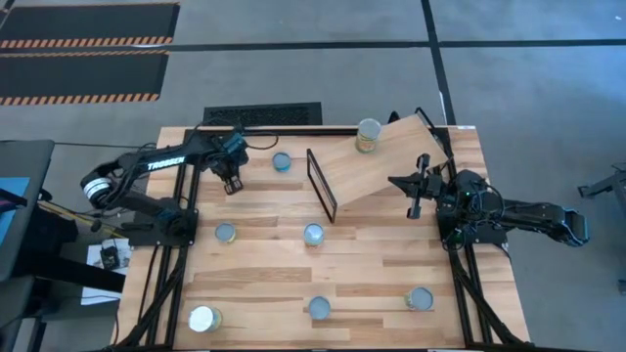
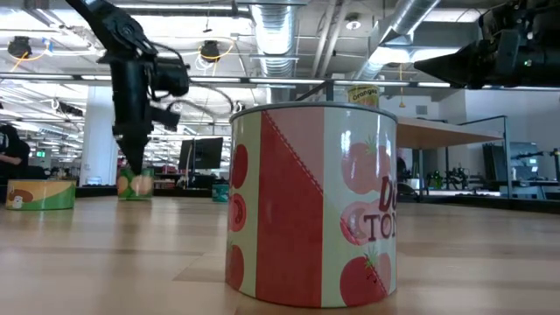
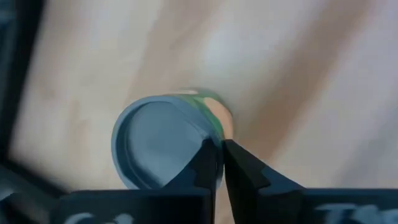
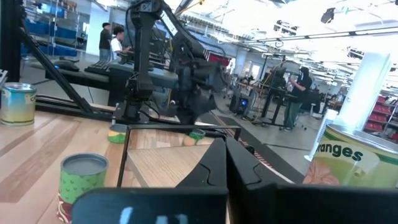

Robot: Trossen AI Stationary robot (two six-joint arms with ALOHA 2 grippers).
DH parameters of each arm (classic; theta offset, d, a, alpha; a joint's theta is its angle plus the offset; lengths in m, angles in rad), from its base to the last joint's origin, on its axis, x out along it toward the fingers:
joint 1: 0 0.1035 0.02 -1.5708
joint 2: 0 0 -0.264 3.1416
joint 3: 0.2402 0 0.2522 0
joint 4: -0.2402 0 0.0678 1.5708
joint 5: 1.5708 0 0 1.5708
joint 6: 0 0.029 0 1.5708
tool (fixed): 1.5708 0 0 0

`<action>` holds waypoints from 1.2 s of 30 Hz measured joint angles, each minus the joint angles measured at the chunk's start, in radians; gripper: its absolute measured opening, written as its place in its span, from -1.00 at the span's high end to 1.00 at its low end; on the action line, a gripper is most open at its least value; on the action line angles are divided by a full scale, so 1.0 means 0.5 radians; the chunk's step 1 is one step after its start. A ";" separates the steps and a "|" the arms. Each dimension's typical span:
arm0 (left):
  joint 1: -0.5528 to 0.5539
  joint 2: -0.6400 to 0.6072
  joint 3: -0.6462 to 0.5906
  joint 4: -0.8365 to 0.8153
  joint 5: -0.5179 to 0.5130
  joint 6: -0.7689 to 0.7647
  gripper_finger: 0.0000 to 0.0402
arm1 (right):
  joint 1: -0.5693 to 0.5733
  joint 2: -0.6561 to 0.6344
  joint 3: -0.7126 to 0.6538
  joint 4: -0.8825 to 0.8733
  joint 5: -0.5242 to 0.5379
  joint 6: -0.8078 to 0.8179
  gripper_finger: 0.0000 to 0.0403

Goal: Pick and place cans onto a shelf
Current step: Put the canned peaches on the shelf

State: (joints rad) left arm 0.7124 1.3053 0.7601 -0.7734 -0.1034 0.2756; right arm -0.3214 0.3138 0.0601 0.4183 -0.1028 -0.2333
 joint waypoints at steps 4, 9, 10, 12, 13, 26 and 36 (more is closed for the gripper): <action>-0.183 -0.187 0.000 -0.051 0.260 -0.012 0.99 | 0.000 0.000 0.000 0.000 0.000 -0.001 0.98; -0.620 -0.327 0.001 -0.029 0.353 -0.205 1.00 | 0.000 0.000 0.000 0.000 0.012 0.008 0.98; -0.724 -0.332 0.002 -0.023 0.353 -0.263 1.00 | 0.000 0.000 0.000 0.000 0.015 0.009 0.98; -0.932 -0.332 0.002 -0.007 0.315 -0.367 1.00 | 0.000 0.000 0.001 0.001 0.017 0.009 0.98; -1.036 -0.332 0.002 0.021 0.285 -0.421 1.00 | 0.000 0.000 0.001 0.000 0.017 0.009 0.98; -1.884 -0.275 0.003 0.626 0.226 -0.935 1.00 | 0.000 0.000 0.001 0.000 0.045 0.031 0.98; -2.166 0.145 0.051 0.670 0.091 -1.107 1.00 | 0.074 0.000 0.001 0.009 0.047 0.034 0.98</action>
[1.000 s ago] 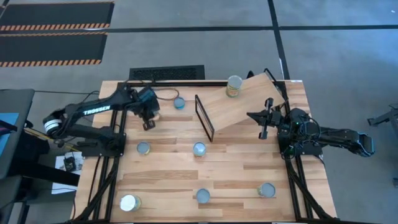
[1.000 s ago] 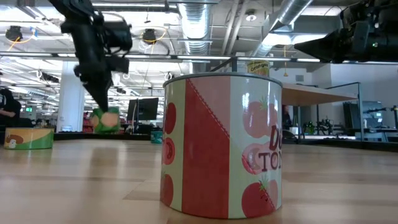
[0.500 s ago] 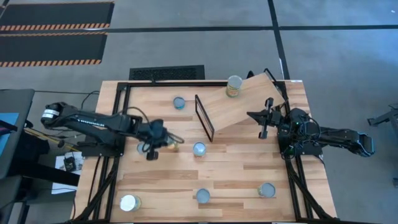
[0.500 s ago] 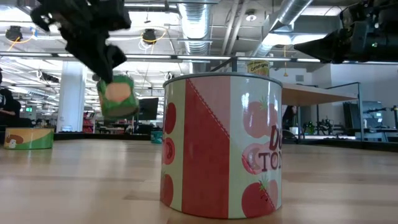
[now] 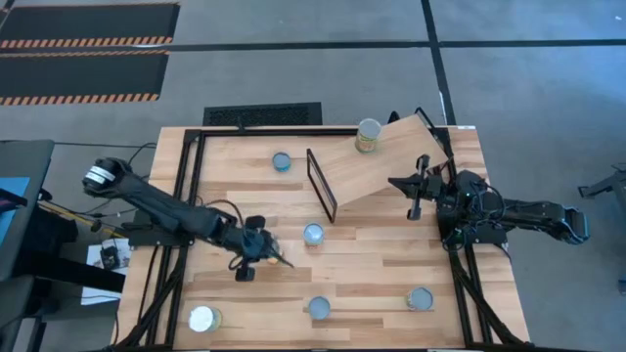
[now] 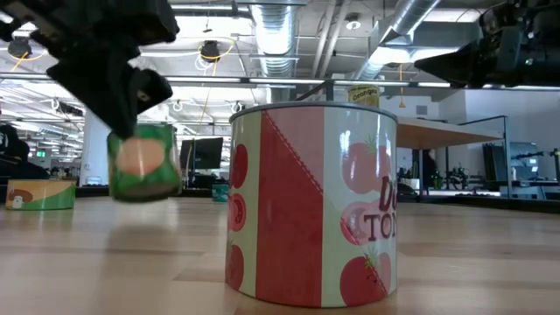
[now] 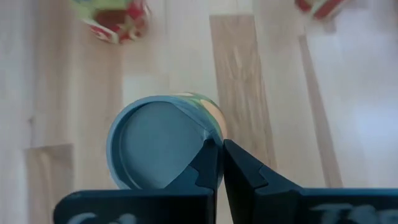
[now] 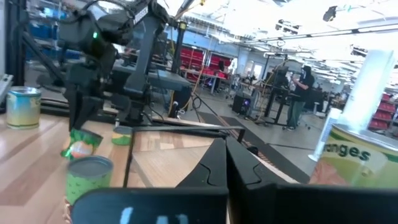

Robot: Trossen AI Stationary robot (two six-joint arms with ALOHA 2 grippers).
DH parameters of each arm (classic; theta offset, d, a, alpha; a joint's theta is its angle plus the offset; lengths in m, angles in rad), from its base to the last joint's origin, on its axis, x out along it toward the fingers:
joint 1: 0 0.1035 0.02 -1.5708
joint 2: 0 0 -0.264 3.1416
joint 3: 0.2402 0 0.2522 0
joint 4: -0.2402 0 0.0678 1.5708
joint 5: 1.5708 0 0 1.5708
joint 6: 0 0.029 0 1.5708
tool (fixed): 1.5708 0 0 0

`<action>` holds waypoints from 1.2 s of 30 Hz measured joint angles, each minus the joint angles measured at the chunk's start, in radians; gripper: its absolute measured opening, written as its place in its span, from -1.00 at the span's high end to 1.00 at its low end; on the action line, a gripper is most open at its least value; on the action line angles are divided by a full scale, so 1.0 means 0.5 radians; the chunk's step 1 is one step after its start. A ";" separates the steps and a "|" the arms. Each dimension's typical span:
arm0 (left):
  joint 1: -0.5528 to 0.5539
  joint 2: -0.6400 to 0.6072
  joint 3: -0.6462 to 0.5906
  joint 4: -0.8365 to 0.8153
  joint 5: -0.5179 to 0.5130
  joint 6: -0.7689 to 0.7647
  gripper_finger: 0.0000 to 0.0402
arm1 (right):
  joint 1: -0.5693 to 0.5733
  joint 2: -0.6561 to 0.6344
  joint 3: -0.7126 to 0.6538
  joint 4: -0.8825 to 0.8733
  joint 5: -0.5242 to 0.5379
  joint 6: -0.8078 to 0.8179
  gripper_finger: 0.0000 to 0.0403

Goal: Pick and place cans onto a shelf
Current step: Put the canned peaches on the shelf

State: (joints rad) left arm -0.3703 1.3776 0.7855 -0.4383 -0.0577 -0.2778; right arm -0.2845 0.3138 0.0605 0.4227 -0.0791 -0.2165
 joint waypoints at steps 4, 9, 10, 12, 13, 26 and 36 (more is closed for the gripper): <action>-0.047 0.184 0.112 0.004 -0.004 0.002 1.00 | 0.032 0.000 0.000 0.006 0.004 -0.003 0.98; -0.049 0.375 0.294 -0.076 -0.007 0.004 0.98 | 0.032 0.000 0.000 0.010 0.005 -0.004 0.97; -0.049 0.409 0.333 -0.104 -0.007 0.004 0.96 | 0.032 0.000 0.000 0.010 0.005 -0.004 0.97; -0.049 0.460 0.398 -0.158 -0.006 -0.005 0.91 | 0.032 0.000 0.000 0.011 0.005 -0.005 0.97; -0.049 0.476 0.430 -0.188 -0.005 -0.022 0.88 | 0.032 0.000 0.000 0.011 0.005 -0.006 0.97; -0.102 0.347 0.604 -0.420 -0.254 -0.129 0.64 | 0.032 -0.002 0.000 0.031 -0.003 0.009 0.96; -0.038 -0.187 -0.191 0.719 -0.266 -0.017 0.98 | 0.148 -0.002 0.006 0.084 -0.002 0.011 0.98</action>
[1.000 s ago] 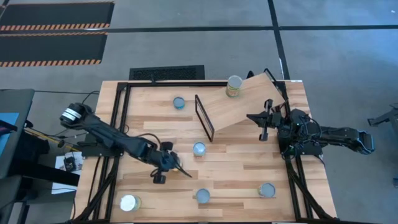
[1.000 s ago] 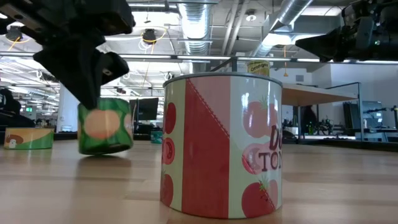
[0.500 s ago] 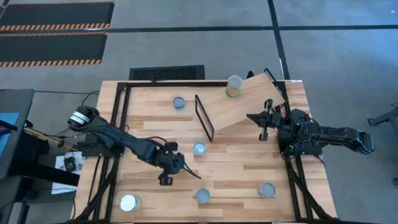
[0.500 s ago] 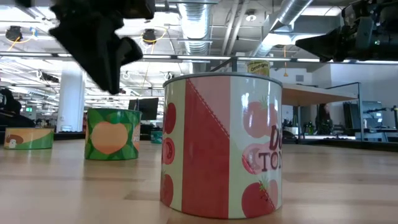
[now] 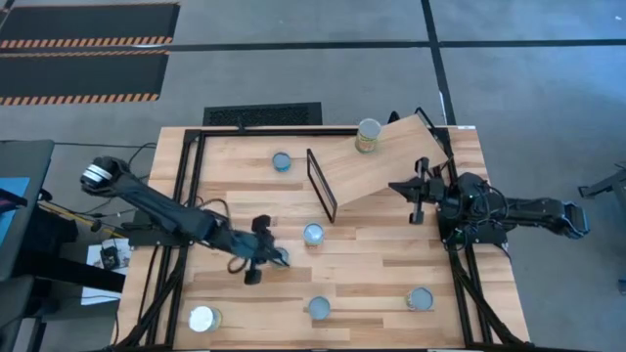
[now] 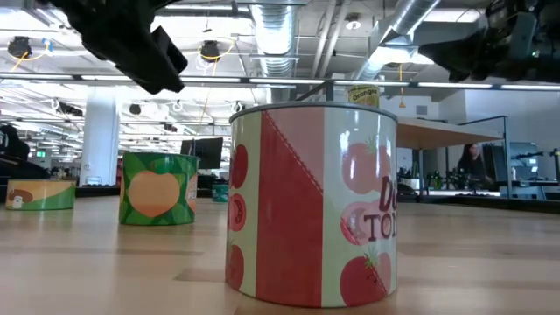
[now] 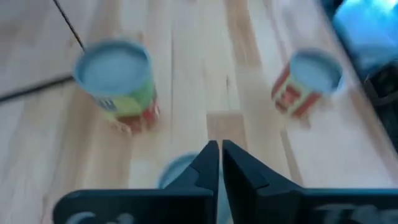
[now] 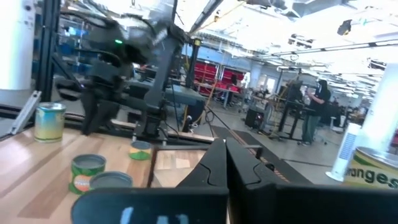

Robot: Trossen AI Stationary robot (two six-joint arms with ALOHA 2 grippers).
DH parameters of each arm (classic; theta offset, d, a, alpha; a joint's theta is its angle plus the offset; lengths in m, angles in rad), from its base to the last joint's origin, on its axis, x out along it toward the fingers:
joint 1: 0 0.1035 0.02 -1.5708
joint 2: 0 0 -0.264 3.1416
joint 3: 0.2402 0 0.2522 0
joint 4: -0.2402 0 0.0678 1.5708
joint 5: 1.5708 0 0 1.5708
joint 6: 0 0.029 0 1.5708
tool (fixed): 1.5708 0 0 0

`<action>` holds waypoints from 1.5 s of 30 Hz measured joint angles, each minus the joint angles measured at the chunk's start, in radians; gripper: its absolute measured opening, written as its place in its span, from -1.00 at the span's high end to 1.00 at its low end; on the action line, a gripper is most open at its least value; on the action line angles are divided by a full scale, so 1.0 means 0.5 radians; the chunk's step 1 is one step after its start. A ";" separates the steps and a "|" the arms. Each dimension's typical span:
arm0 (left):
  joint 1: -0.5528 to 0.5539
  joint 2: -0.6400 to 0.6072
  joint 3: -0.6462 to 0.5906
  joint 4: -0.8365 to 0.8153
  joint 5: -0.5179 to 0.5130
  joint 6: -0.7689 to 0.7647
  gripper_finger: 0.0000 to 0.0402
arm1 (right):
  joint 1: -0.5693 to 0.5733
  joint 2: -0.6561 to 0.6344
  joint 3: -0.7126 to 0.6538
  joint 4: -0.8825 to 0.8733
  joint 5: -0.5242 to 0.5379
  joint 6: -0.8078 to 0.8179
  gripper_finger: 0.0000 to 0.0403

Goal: Pick and place cans onto a shelf
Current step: Put the canned peaches on the shelf

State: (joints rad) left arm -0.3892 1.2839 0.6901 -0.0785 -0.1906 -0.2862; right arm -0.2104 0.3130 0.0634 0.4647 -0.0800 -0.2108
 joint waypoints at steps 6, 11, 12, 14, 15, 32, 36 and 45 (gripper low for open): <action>0.201 -0.303 -0.555 0.891 0.079 0.194 0.99 | 0.186 0.021 0.136 -0.131 0.111 0.009 0.98; 0.352 -0.417 -0.850 1.344 0.161 0.278 0.99 | 0.477 0.104 0.228 -0.215 0.435 0.004 0.99; 0.374 -0.426 -0.888 1.388 0.159 0.302 0.99 | 0.537 0.128 0.240 -0.223 0.504 -0.005 0.99; 0.415 -0.436 -0.958 1.486 0.161 0.341 1.00 | 0.664 0.197 0.278 -0.227 0.624 -0.009 0.99; 0.435 -0.436 -0.982 1.533 0.166 0.358 1.00 | 0.726 0.235 0.299 -0.224 0.682 -0.009 0.99; 0.710 -0.437 -1.164 1.835 0.474 0.472 1.00 | 1.470 1.148 0.972 -0.383 1.324 0.019 0.99; 0.709 -0.437 -1.164 1.835 0.442 0.483 1.00 | 1.515 1.433 1.184 -0.423 1.319 0.054 0.98; 0.707 -0.507 -1.291 1.947 0.515 0.481 1.00 | 1.542 1.990 1.657 -0.600 1.041 0.241 0.99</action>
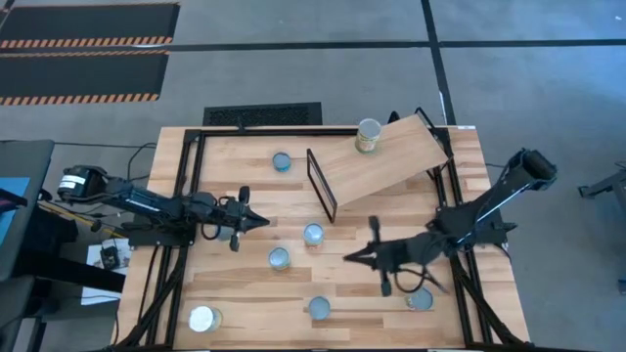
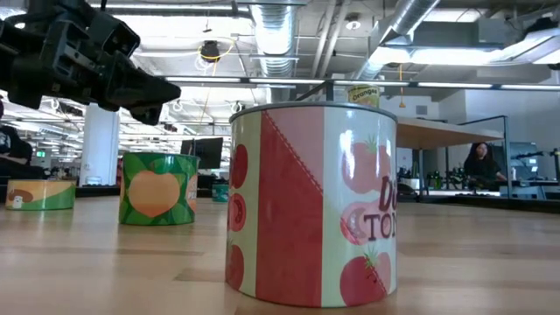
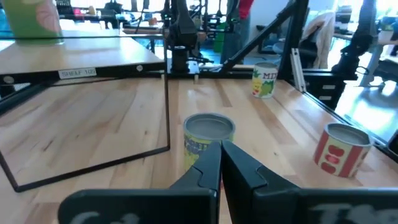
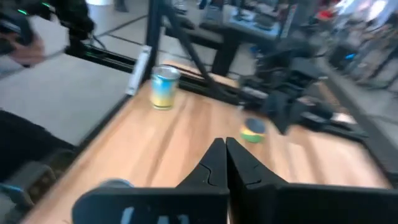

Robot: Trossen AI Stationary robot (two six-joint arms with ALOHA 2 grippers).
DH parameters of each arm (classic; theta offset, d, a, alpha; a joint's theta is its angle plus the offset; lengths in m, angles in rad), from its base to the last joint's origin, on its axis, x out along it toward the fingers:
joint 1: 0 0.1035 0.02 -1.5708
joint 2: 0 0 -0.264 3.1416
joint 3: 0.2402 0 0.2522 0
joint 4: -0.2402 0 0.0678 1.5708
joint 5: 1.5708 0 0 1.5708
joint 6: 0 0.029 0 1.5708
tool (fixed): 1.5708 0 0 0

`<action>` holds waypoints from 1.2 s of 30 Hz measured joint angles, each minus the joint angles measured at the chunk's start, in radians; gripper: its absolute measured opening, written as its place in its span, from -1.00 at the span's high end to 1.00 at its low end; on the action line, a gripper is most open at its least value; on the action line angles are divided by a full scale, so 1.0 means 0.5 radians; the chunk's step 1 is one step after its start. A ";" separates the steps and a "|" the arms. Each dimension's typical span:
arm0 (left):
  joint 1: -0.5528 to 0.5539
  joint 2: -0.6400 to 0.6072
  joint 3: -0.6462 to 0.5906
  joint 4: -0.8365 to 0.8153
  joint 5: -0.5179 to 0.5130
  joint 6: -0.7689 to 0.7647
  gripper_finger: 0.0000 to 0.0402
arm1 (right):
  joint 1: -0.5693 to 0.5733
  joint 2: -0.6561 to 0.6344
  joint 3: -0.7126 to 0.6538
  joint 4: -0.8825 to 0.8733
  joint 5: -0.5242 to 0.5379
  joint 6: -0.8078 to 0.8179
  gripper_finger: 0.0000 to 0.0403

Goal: Pick and place cans onto a shelf
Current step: Put the canned peaches on the shelf

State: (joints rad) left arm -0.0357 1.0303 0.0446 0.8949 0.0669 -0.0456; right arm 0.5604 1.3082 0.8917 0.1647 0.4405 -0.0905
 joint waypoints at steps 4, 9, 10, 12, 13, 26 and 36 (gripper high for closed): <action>0.000 -0.145 -0.068 -0.015 0.000 -0.019 1.00 | -0.016 0.217 0.162 -0.024 -0.077 0.055 0.99; 0.000 -0.311 -0.068 -0.153 0.014 -0.034 1.00 | -0.040 0.483 0.438 -0.167 -0.223 0.091 0.98; 0.000 -0.336 -0.068 -0.176 0.014 -0.033 1.00 | -0.054 0.533 0.500 -0.204 -0.246 0.106 0.98; 0.000 -0.379 -0.069 -0.221 0.014 -0.021 1.00 | -0.082 0.626 0.621 -0.279 -0.312 0.147 0.96; 0.000 -0.393 -0.069 -0.234 0.014 -0.020 1.00 | -0.099 0.675 0.676 -0.317 -0.334 0.171 0.95; -0.001 -0.508 -0.072 -0.297 0.034 -0.030 1.00 | -0.326 1.214 1.237 -0.788 -0.358 0.311 0.50; -0.001 -0.518 -0.074 -0.367 0.049 0.009 1.00 | -0.422 1.534 1.493 -0.889 -0.368 0.176 0.03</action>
State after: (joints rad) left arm -0.0360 0.7715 0.0074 0.7116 0.0914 -0.0413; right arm 0.3494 2.0753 1.6381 -0.2798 0.2566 -0.0027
